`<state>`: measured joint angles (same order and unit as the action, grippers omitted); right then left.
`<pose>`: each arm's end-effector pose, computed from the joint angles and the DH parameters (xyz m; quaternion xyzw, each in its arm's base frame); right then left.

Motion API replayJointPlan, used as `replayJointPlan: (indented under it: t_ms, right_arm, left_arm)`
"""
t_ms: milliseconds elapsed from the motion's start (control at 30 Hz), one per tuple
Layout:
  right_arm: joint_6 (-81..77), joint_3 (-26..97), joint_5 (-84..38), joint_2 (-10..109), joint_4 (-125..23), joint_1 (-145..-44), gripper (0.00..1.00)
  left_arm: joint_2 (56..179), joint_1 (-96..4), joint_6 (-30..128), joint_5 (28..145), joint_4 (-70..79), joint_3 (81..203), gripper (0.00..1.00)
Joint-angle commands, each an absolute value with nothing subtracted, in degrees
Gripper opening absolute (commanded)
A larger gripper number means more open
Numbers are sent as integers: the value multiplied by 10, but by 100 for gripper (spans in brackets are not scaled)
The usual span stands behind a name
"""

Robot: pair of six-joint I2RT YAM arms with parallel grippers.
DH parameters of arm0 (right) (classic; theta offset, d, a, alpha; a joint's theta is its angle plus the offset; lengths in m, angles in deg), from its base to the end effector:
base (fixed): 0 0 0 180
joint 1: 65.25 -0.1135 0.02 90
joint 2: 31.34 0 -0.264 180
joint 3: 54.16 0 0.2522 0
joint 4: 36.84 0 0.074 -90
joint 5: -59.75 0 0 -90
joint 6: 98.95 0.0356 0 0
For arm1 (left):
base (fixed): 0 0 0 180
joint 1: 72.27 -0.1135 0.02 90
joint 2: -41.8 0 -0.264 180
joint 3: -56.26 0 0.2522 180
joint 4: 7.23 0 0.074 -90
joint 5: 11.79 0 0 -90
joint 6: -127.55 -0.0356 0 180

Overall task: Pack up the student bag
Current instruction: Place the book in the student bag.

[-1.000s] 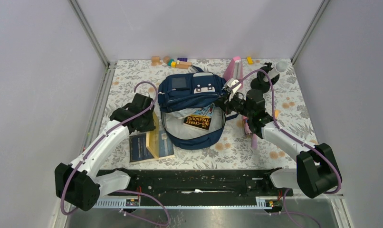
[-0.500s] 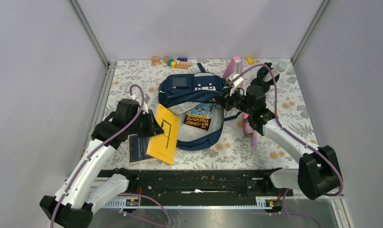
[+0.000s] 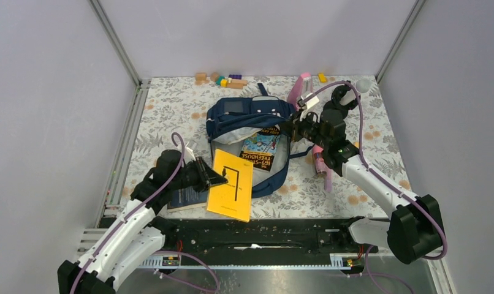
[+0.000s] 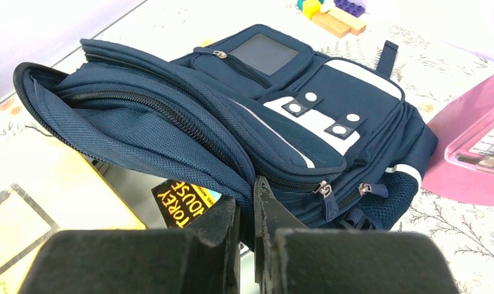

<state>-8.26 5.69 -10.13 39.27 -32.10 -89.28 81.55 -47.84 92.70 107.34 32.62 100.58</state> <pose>0.2571 0.1280 0.3042 -0.2625 0.6931 0.2678 0.6157 0.1332 -0.0796 0.2417 -0.1162 0.8595 -0.4563 0.1989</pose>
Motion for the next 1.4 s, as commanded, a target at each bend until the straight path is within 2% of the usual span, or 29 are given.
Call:
replayJointPlan:
  t_ms: [0,400,667,867,1033,1367]
  right_arm:
    - [-28,92,-145,344,-250,-894,0]
    - [10,67,-159,306,-244,-894,0]
    - [31,44,-142,300,-231,-896,0]
    - [25,38,-138,299,-235,-900,0]
    - [25,27,-141,299,-227,-905,0]
    - [10,18,-162,297,-231,-928,0]
  left_arm:
    - [806,-458,1002,1111,140,990,0]
    - [908,-413,1041,1064,-49,926,0]
    - [1027,-406,1079,1045,-277,897,0]
    - [1075,-406,1014,1012,-253,940,0]
    - [1091,-406,987,940,-250,955,0]
    - [1233,-408,999,927,-384,999,0]
